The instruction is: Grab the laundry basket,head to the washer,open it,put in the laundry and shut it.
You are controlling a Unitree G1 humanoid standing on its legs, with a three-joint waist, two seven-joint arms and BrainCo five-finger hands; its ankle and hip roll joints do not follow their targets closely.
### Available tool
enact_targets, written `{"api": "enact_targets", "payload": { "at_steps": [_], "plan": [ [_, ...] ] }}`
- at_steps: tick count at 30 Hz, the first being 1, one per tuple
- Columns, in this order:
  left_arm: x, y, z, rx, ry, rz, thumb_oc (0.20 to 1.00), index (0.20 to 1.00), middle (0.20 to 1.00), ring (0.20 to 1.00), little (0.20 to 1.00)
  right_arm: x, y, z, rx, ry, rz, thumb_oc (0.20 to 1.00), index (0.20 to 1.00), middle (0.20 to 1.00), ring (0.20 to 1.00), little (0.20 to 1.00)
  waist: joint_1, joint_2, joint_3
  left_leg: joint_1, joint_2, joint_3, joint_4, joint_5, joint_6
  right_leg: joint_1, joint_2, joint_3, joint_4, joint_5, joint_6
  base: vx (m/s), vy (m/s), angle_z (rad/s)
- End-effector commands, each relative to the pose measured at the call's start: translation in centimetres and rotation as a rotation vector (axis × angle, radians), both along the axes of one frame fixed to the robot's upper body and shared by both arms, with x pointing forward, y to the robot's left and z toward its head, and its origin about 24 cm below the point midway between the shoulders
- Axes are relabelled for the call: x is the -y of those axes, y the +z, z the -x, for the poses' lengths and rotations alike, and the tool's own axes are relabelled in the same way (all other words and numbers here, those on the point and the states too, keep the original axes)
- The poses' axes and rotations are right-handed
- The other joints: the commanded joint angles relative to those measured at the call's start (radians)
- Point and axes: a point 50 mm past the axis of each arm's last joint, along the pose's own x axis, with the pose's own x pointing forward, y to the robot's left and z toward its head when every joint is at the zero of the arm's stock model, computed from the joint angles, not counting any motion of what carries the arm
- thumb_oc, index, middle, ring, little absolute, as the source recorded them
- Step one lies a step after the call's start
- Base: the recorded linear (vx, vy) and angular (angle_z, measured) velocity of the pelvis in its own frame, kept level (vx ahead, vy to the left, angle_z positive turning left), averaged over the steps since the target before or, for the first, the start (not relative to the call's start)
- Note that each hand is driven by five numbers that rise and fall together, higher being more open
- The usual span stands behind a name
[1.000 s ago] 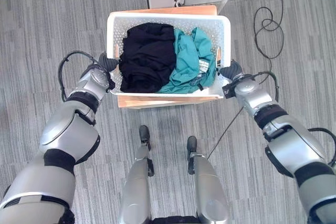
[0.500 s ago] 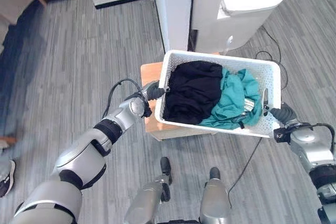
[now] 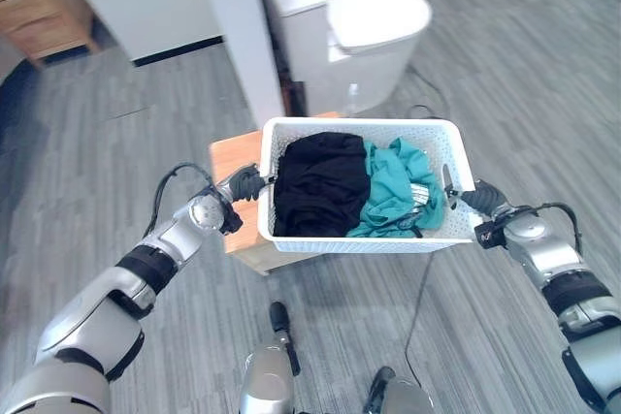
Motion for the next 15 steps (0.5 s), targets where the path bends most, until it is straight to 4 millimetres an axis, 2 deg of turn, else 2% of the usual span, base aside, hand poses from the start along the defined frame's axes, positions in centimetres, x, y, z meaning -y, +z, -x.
{"api": "enact_targets", "payload": {
  "at_steps": [1,2,4,5,6,7,8,9,10,12,15],
  "plan": [
    [-5.3,2.9,-1.2,0.089,0.216,0.033,0.2,0.2,0.2,0.2,0.2,2.0,3.1,-0.4,0.122,-0.075,0.019,0.2,0.2,0.2,0.2,0.2,-0.019,-0.027,-0.089,-0.08,-0.003,-0.084,-0.023,-0.063,-0.111,0.242,0.038,0.051,-0.356,0.126,0.061,-0.31,-0.316,-0.54],
    [-5.4,2.9,-1.4,0.085,0.228,0.053,0.2,0.2,0.2,0.2,0.2,2.1,3.8,-0.5,0.138,-0.069,0.023,0.2,0.2,0.2,0.2,0.2,-0.031,-0.018,-0.072,-0.072,0.013,-0.124,-0.058,-0.056,-0.119,0.233,0.064,0.072,-0.364,0.125,0.049,-0.28,-0.29,-0.54],
    [-5.1,2.9,-1.7,0.086,0.238,0.072,0.2,0.2,0.2,0.2,0.2,2.0,4.6,-0.9,0.161,-0.062,0.028,0.2,0.2,0.2,0.2,0.2,-0.029,-0.011,-0.05,-0.078,0.003,-0.225,-0.067,-0.056,-0.124,0.222,0.081,0.094,-0.366,0.132,0.035,-0.21,-0.194,-0.69],
    [-4.8,3.1,-1.9,0.092,0.234,0.081,0.2,0.2,0.2,0.2,0.2,1.9,4.8,-1.0,0.169,-0.055,0.027,0.2,0.2,0.2,0.2,0.2,-0.028,-0.011,-0.039,-0.082,-0.016,-0.279,-0.061,-0.065,-0.123,0.217,0.085,0.104,-0.359,0.135,0.027,-0.12,-0.153,-0.63],
    [-4.6,3.1,-2.0,0.096,0.235,0.094,0.2,0.2,0.2,0.2,0.2,1.2,5.0,-1.1,0.177,-0.021,0.025,0.2,0.2,0.2,0.2,0.2,-0.034,-0.018,-0.03,-0.077,-0.061,-0.333,-0.036,-0.093,-0.113,0.219,0.089,0.126,-0.358,0.146,0.02,-0.07,-0.122,-0.37],
    [-4.6,3.2,-2.0,0.1,0.234,0.097,0.2,0.2,0.2,0.2,0.2,1.0,5.2,-1.1,0.186,-0.01,0.017,0.2,0.2,0.2,0.2,0.2,-0.034,-0.021,-0.031,-0.078,-0.088,-0.351,-0.02,-0.107,-0.108,0.219,0.091,0.137,-0.364,0.155,0.019,-0.04,-0.087,-0.31],
    [-4.6,3.2,-2.0,0.1,0.234,0.097,0.2,0.2,0.2,0.2,0.2,1.0,5.2,-1.1,0.187,-0.01,0.018,0.2,0.2,0.2,0.2,0.2,-0.033,-0.02,-0.033,-0.081,-0.086,-0.352,-0.02,-0.106,-0.108,0.217,0.092,0.137,-0.365,0.157,0.019,-0.02,-0.037,-0.68],
    [-4.6,3.2,-1.9,0.102,0.228,0.093,0.2,0.2,0.2,0.2,0.2,0.8,5.6,-1.0,0.2,0.006,0.011,0.2,0.2,0.2,0.2,0.2,-0.031,-0.021,-0.038,-0.097,-0.141,-0.366,-0.002,-0.13,-0.101,0.218,0.095,0.155,-0.386,0.169,0.019,0.0,-0.029,-0.82],
    [-4.7,3.2,-1.9,0.1,0.226,0.092,0.2,0.2,0.2,0.2,0.2,0.8,5.7,-0.9,0.208,0.01,0.004,0.2,0.2,0.2,0.2,0.2,-0.033,-0.018,-0.04,-0.11,-0.164,-0.36,0.003,-0.132,-0.097,0.221,0.101,0.163,-0.396,0.173,0.018,0.02,-0.027,-0.98],
    [-4.6,3.4,-1.9,0.103,0.218,0.086,0.2,0.2,0.2,0.2,0.2,0.7,6.2,-0.9,0.225,0.025,0.007,0.2,0.2,0.2,0.2,0.2,-0.031,-0.01,-0.036,-0.131,-0.19,-0.36,0.009,-0.14,-0.094,0.224,0.112,0.189,-0.402,0.172,0.015,0.05,0.024,-0.61],
    [-4.4,3.3,-2.0,0.104,0.22,0.084,0.2,0.2,0.2,0.2,0.2,0.2,5.6,-0.6,0.234,0.035,-0.032,0.2,0.2,0.2,0.2,0.2,-0.042,-0.006,-0.044,-0.105,-0.204,-0.387,-0.019,-0.128,-0.085,0.237,0.126,0.223,-0.416,0.18,0.019,0.07,0.036,-0.4]
  ]
}}
